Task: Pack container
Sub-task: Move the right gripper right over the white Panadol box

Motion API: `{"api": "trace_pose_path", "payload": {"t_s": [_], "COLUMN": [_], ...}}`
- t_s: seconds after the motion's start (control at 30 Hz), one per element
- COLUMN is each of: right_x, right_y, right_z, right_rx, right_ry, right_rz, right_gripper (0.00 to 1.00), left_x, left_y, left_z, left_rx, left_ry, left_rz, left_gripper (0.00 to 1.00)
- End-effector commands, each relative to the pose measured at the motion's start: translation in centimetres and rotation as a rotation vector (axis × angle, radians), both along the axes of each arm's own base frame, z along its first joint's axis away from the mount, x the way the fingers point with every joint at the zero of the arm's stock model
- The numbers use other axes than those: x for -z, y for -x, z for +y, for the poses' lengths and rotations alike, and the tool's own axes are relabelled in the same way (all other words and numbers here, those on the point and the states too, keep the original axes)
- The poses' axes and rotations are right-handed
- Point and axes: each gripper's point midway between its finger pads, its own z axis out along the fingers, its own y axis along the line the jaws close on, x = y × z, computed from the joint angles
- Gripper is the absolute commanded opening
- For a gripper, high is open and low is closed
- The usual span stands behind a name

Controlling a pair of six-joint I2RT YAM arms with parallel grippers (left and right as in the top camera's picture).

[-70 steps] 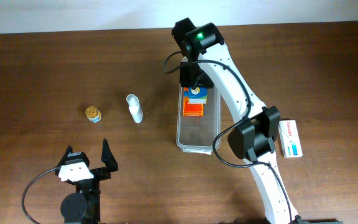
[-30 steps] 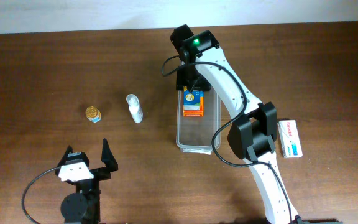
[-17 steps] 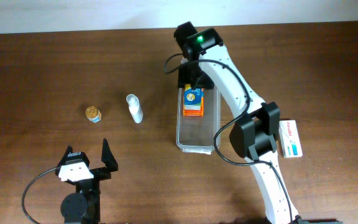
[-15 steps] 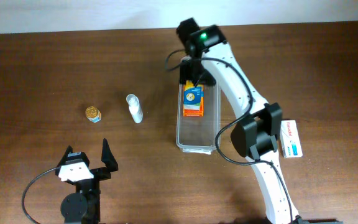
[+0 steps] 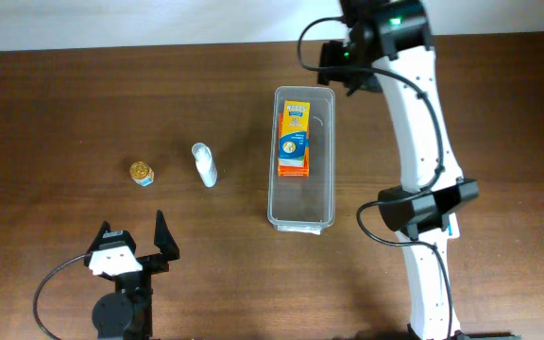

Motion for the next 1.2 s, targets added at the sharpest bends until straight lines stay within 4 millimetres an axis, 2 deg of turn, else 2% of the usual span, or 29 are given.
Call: {"api": "trace_pose_path", "payload": {"t_s": [0.0,0.13,0.2,0.3,0.4,0.5,0.63,0.8,0.9,1.0,1.17], "right_x": [-1.9,-2.9,-4.5,-6.6,-8.4,-8.5,-5.6,-1.1,2.1,5.2,10.3], "right_y": [-0.3,-0.4,-0.1,0.8,2.5,5.7,11.0,16.9,19.1,20.1,21.9], "right_z": [-3.4,-6.4,-8.6,-10.0,-11.4,-13.3,-14.6,-14.7,-14.6,-14.8,-16.3], "right_rx": [0.026,0.081,0.095,0.082,0.081,0.077,0.009,-0.008,-0.019,-0.069,-0.082], "right_ry": [0.051,0.05,0.058,0.056,0.063,0.1,0.13,0.123,0.116,0.129,0.218], "right_rz": [-0.052,-0.072,-0.105,-0.142,-0.154,-0.086,0.087,0.298,0.428,0.51,0.619], "right_gripper": [0.76,0.77,0.79,0.82,0.84,0.84,0.9,0.91,0.92,0.94,0.94], "left_x": [0.0,0.0,0.0,0.0,0.0,0.0,0.0,0.0,0.0,0.0,0.0], "left_y": [0.0,0.0,0.0,0.0,0.0,0.0,0.0,0.0,0.0,0.0,0.0], "left_z": [0.3,0.3,0.3,0.3,0.3,0.3,0.3,0.3,0.3,0.3,0.3], "left_rx": [-0.013,-0.013,-0.013,-0.013,-0.013,-0.013,-0.013,-0.013,-0.013,-0.013,-0.013], "left_ry": [-0.017,-0.017,-0.017,-0.017,-0.017,-0.017,-0.017,-0.017,-0.017,-0.017,-0.017], "left_rz": [0.001,0.0,0.001,0.0,0.0,0.001,0.0,0.001,0.0,0.0,0.0], "left_gripper": [0.99,0.99,0.99,0.99,0.99,0.99,0.99,0.99,0.99,0.99,0.99]}}
